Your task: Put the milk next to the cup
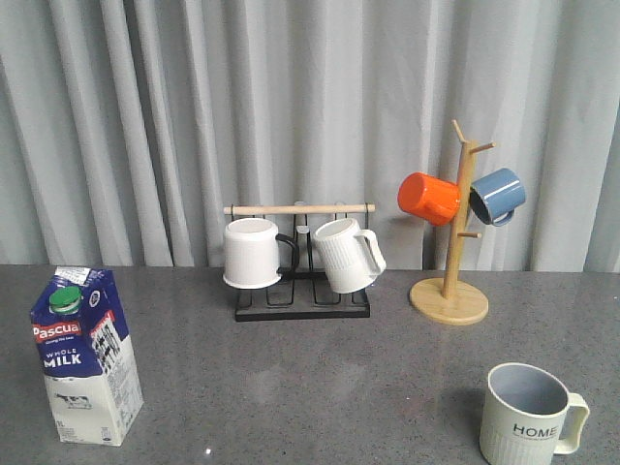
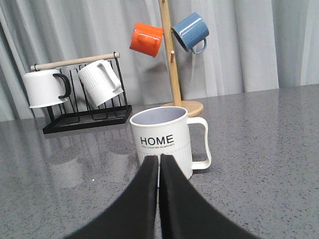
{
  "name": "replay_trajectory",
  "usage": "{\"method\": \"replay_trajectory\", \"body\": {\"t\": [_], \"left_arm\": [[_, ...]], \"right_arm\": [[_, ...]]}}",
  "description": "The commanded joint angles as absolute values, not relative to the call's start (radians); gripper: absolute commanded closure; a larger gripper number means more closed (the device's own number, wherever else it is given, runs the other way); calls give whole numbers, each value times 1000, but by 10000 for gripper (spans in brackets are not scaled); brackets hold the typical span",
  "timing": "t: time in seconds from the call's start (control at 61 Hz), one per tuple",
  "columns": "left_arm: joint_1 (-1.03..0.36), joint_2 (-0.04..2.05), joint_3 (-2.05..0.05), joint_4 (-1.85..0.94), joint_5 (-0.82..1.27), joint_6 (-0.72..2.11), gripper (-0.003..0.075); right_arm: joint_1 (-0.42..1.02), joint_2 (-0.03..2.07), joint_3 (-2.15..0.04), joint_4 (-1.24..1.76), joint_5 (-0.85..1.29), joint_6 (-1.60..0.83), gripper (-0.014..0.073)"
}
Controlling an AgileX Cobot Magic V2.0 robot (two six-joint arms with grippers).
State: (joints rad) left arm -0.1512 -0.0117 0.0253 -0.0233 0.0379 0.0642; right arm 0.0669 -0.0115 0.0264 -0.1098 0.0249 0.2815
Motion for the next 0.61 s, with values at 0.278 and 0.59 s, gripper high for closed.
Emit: {"method": "replay_trajectory", "body": {"t": [0.278,0.59], "left_arm": [[-150,-24,44,-25,-52,61,727],[-150,-24,44,-25,-149,-133,727]], "right_arm": [[62,-21,34,-120,-59,280,598],[62,-21,34,-106,-79,287,598]]}}
